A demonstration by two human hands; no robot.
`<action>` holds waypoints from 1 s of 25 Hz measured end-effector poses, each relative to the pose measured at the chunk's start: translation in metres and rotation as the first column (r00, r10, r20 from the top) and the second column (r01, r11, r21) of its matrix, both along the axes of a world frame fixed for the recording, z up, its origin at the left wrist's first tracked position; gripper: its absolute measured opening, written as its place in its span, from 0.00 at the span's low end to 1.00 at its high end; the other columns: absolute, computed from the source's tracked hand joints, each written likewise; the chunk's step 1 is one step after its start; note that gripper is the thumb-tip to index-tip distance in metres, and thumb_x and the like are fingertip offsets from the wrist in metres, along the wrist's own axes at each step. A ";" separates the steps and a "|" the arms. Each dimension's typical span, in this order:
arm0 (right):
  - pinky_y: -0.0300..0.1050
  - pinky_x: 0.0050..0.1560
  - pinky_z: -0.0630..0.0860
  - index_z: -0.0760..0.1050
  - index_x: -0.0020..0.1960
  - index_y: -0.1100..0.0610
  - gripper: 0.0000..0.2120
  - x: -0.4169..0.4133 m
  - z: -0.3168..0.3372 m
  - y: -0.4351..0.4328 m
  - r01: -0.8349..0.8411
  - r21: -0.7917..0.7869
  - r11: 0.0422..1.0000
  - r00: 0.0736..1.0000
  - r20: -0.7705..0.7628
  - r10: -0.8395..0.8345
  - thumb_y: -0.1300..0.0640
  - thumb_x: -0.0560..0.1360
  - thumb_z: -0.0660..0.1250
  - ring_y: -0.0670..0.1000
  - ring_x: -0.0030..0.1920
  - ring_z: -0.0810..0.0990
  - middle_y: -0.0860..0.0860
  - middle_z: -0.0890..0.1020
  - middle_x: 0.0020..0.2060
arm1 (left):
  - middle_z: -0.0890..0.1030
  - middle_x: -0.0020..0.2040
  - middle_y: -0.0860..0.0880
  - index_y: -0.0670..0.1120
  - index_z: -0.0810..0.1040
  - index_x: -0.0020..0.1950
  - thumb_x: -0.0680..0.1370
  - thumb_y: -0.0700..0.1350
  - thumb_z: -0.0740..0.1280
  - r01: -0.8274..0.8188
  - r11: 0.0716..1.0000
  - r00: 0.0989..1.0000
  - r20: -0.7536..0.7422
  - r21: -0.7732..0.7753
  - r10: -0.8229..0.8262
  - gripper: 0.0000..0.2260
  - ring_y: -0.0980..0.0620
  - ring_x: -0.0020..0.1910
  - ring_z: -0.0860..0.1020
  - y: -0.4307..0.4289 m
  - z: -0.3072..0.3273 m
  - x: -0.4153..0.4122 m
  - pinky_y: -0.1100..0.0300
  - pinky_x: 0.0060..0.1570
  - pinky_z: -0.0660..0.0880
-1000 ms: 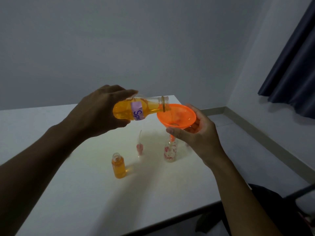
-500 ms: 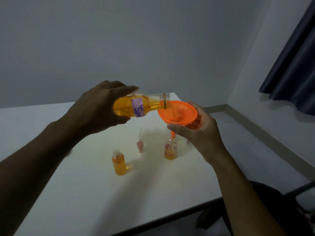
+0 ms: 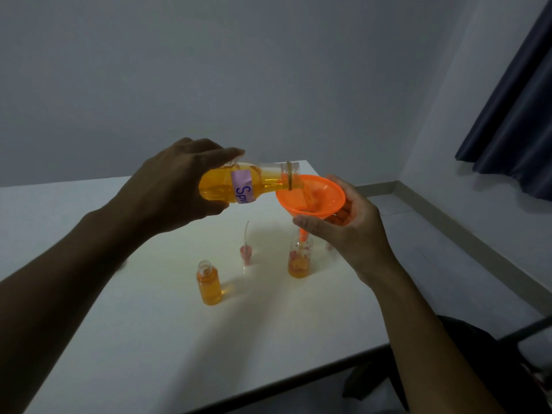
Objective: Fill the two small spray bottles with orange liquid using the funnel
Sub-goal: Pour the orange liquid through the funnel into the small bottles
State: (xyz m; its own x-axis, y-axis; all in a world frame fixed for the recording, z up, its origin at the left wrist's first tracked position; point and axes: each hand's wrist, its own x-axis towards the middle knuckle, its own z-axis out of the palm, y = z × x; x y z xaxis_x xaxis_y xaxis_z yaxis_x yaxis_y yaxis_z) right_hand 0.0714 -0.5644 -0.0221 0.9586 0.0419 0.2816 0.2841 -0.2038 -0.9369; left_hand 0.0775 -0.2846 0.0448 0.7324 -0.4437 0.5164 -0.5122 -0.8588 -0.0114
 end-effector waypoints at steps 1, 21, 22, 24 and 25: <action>0.48 0.58 0.82 0.66 0.75 0.48 0.45 0.000 0.000 0.000 0.000 -0.006 1.000 1.000 0.001 0.000 0.45 0.61 0.80 0.49 0.63 0.79 0.47 0.77 0.67 | 0.78 0.62 0.41 0.48 0.70 0.72 0.65 0.45 0.80 -0.002 1.000 1.000 0.003 0.001 0.002 0.37 0.40 0.56 0.77 0.000 0.000 0.000 0.44 0.47 0.78; 0.54 0.60 0.81 0.66 0.75 0.48 0.45 0.003 -0.002 0.002 0.017 -0.039 0.999 1.000 -0.003 -0.017 0.44 0.62 0.79 0.52 0.65 0.78 0.48 0.76 0.68 | 0.78 0.63 0.43 0.50 0.69 0.72 0.64 0.46 0.80 -0.022 1.000 1.000 0.013 0.012 0.022 0.38 0.41 0.57 0.76 0.006 -0.001 0.000 0.45 0.47 0.77; 0.55 0.60 0.81 0.66 0.75 0.48 0.45 0.003 -0.002 0.002 0.017 -0.039 0.999 1.000 -0.005 -0.017 0.43 0.61 0.79 0.52 0.65 0.78 0.48 0.76 0.68 | 0.78 0.63 0.43 0.49 0.69 0.72 0.64 0.46 0.80 -0.024 1.000 1.000 0.014 0.014 0.024 0.38 0.41 0.57 0.76 0.006 -0.001 -0.001 0.45 0.47 0.77; 0.55 0.60 0.81 0.66 0.75 0.48 0.46 0.003 -0.001 0.002 0.015 -0.032 0.999 1.000 -0.005 -0.015 0.43 0.61 0.79 0.53 0.65 0.78 0.49 0.76 0.68 | 0.78 0.62 0.43 0.49 0.69 0.72 0.64 0.45 0.80 -0.022 1.000 1.000 0.016 0.016 0.022 0.38 0.41 0.57 0.76 0.005 -0.001 -0.001 0.45 0.47 0.77; 0.55 0.60 0.81 0.66 0.75 0.48 0.46 0.003 -0.001 0.002 0.015 -0.029 0.999 1.000 -0.005 -0.015 0.43 0.61 0.79 0.53 0.65 0.78 0.49 0.76 0.68 | 0.78 0.62 0.43 0.49 0.69 0.72 0.65 0.45 0.80 -0.021 1.000 1.000 0.018 0.015 0.020 0.38 0.41 0.56 0.76 0.005 0.000 -0.001 0.45 0.47 0.77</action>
